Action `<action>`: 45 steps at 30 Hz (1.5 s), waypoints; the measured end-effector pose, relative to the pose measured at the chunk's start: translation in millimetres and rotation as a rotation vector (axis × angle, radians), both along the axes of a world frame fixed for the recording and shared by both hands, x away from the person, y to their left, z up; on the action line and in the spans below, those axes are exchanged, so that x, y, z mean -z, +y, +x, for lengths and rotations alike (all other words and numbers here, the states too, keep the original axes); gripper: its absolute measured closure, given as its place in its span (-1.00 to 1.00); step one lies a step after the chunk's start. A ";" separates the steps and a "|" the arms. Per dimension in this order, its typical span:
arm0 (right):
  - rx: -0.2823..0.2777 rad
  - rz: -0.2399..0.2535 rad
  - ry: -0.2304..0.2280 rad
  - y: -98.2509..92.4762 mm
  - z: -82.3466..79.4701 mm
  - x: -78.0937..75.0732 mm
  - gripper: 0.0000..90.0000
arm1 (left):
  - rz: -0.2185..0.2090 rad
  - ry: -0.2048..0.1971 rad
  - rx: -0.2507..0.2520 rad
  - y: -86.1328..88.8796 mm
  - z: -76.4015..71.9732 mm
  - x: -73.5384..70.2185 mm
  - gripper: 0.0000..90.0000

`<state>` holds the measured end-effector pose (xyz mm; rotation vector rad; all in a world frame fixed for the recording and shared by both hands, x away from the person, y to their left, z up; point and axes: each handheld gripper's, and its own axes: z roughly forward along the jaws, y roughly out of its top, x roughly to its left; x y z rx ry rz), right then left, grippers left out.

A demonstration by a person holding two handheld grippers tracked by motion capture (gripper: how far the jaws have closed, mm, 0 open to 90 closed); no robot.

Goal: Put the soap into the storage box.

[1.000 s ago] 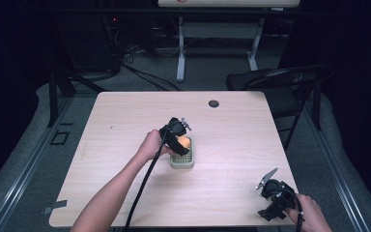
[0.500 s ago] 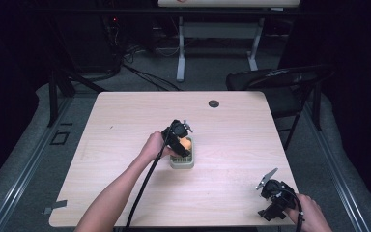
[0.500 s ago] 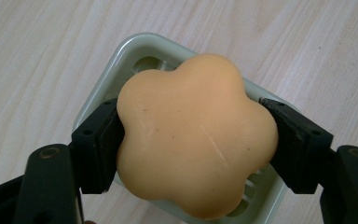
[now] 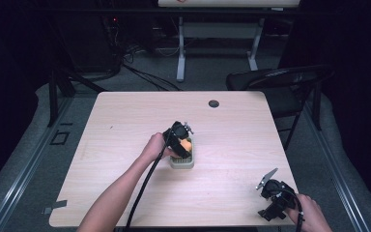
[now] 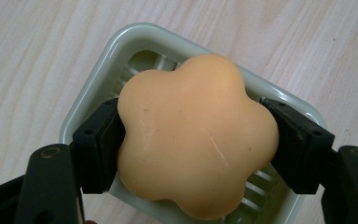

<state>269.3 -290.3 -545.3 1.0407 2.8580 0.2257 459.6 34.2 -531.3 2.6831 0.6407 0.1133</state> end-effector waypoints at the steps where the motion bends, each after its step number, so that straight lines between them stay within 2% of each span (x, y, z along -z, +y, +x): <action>1: 0.000 0.000 0.000 0.0 0.0 0.0 -0.65 | 0.003 -0.002 -0.001 0.0 0.2 0.4 -0.40; 11: 0.000 0.001 0.001 -0.1 0.0 0.1 -0.65 | 0.018 0.013 0.006 0.1 2.9 5.4 -0.40; 19: 0.001 -0.002 0.001 0.1 0.0 0.2 -0.65 | 0.009 0.020 0.021 1.6 4.2 6.6 -0.41; 28: 0.001 -0.002 0.001 0.1 0.1 0.2 -0.65 | 0.016 0.021 0.004 5.1 7.0 8.3 -0.62; 31: 0.002 -0.001 0.001 0.1 0.2 0.4 -0.65 | 0.005 0.012 -0.001 6.8 7.6 7.1 -0.69; 33: 0.002 -0.001 0.000 0.1 0.2 0.3 -0.65 | -0.017 0.017 -0.006 8.0 7.4 5.2 -0.77; 38: 0.004 -0.001 0.001 0.2 0.1 0.6 -0.65 | -0.026 0.005 -0.019 10.9 6.0 -1.0 -0.87; 45: 0.002 -0.004 0.000 0.1 0.3 0.4 -0.65 | -0.058 -0.006 -0.053 20.2 -2.8 -15.3 -0.96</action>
